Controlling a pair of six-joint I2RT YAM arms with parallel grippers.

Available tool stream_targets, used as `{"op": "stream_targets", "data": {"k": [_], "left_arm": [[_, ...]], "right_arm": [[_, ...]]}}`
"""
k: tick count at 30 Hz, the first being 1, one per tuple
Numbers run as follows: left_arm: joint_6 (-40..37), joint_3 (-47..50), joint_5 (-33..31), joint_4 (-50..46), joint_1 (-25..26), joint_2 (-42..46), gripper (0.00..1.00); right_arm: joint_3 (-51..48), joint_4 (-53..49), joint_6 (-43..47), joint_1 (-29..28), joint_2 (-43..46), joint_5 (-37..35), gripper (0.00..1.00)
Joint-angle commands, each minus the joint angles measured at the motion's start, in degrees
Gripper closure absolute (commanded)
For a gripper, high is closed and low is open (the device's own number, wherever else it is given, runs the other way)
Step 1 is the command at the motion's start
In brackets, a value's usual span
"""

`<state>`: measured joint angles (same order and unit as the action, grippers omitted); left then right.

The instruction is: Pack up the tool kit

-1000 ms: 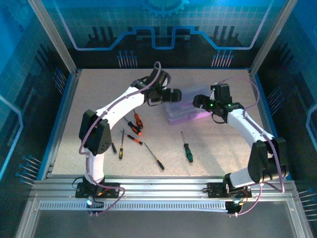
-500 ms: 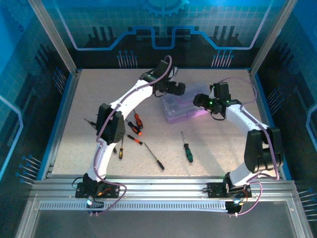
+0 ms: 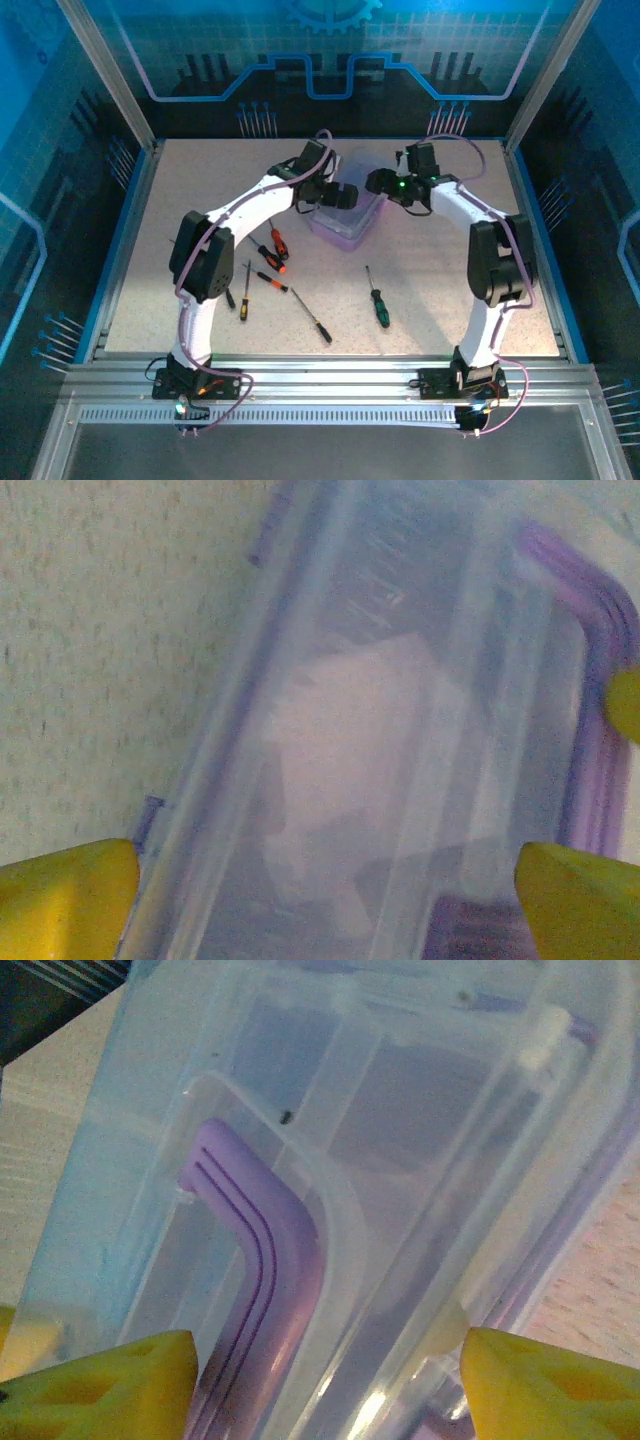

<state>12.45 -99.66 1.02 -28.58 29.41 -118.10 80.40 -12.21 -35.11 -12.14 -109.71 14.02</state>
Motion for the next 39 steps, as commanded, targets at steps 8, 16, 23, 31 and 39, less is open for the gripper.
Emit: {"op": "stream_targets", "data": {"k": [8, 16, 23, 31, 39], "left_arm": [[5.57, 2.82, 5.12, -7.28, 1.08, 6.46, 0.05], [13.05, 4.78, 10.79, -9.20, 1.90, 7.37, 0.09], [15.13, 7.98, 1.44, -11.85, 3.17, 13.55, 0.08], [11.70, 4.87, -8.64, -15.19, 1.80, 14.22, 0.01], [12.34, 3.08, -8.06, -16.61, 1.60, 11.51, 0.02]], "right_arm": [[4.33, 1.08, -3.89, -3.27, -2.20, 7.30, 0.32], [-2.24, 1.86, -5.14, -4.92, 0.93, 7.62, 0.29], [-6.92, 1.28, -4.53, -5.68, 7.13, 5.89, 0.29], [-3.84, -6.38, -0.60, -5.71, 9.75, 3.97, 0.29], [-6.02, -11.72, 4.01, -4.61, 17.16, -1.92, 0.20]]}}
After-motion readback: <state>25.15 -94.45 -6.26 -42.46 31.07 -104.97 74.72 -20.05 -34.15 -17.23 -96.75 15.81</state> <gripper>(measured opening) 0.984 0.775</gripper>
